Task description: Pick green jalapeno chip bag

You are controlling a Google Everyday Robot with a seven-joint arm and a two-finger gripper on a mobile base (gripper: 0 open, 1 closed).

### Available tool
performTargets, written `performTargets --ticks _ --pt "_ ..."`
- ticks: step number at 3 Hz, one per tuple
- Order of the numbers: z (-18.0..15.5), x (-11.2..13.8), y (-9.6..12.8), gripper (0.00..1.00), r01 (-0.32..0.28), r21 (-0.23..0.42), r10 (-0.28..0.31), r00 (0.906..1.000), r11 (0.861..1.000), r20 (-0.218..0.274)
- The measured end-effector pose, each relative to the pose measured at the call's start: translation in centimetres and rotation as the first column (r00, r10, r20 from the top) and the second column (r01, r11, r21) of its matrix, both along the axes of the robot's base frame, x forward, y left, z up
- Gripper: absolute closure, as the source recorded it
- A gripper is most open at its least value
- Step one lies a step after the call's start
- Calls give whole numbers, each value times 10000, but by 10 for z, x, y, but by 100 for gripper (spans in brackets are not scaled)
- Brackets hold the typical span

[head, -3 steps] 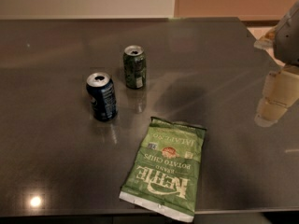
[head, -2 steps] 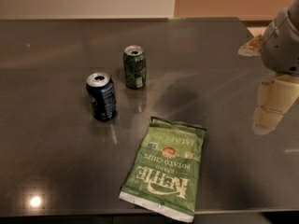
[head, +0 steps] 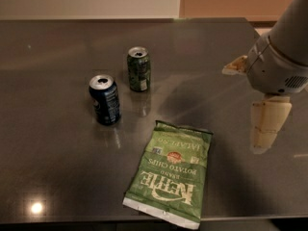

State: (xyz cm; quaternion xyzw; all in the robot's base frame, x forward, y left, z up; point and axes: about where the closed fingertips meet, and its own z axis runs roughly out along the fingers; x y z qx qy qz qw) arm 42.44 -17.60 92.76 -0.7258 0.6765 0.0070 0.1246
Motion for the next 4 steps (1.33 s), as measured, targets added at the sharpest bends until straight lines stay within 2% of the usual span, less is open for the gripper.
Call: performTargets --ticks 1,2,4 --pt "-22 -7 12 0 -904 5 904 9953 9959 -341" --pt "-42 -6 25 0 -1312 285 1326 9899 9909 -510" --pt "-80 -6 52 0 -1470 967 1561 9832 9844 -946"
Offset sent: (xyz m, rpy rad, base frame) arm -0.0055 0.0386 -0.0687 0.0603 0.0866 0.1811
